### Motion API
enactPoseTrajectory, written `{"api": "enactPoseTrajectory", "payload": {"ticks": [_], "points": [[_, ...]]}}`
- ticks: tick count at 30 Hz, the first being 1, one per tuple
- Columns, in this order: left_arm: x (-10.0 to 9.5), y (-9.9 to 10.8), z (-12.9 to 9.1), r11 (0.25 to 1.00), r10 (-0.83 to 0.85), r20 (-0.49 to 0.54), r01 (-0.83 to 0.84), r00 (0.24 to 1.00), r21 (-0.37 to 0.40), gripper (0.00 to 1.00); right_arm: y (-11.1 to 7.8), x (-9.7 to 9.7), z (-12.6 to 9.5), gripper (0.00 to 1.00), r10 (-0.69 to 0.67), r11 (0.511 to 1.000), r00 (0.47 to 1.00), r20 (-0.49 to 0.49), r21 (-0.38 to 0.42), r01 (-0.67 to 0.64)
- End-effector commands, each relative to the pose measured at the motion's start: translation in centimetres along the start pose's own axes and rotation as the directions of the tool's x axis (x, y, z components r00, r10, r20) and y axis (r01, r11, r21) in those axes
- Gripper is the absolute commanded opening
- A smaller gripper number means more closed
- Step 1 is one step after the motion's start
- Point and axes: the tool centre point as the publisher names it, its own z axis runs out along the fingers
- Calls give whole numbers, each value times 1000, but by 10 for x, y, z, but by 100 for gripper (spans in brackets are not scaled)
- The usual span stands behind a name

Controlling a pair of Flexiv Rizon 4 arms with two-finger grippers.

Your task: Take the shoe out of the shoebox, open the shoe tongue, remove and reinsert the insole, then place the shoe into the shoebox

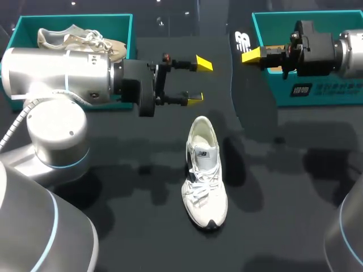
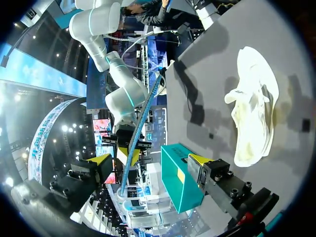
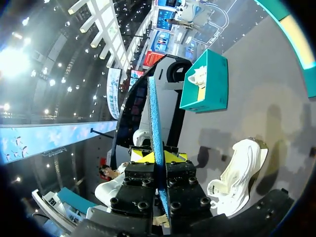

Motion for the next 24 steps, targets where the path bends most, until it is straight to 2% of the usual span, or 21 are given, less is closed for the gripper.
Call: {"api": "enactPoseTrajectory", "payload": {"ticks": [1, 11, 21, 22, 23, 24], "points": [[1, -1, 0, 1000, 2, 3, -2, 1000, -1, 100, 1, 0, 2, 0, 17, 1000, 1000, 21, 4, -17], [2, 5, 7, 999, -44, 15, 43, 999, 11, 100, 11, -21, 20, 0, 175, 984, 982, 72, -43, -172], [8, 15, 23, 995, -93, 49, 91, 994, 37, 100, 18, -35, 36, 0, 260, 965, 965, 38, -50, -258], [8, 16, 24, 995, -93, 52, 91, 994, 38, 97, 18, -37, 38, 0, 268, 963, 963, 33, -49, -266], [8, 16, 25, 995, -95, 54, 93, 994, 39, 87, 18, -37, 39, 0, 272, 961, 962, 30, -50, -271], [9, 16, 26, 995, -93, 64, 90, 994, 44, 85, 18, -38, 41, 0, 286, 957, 958, 25, -48, -285]]}}
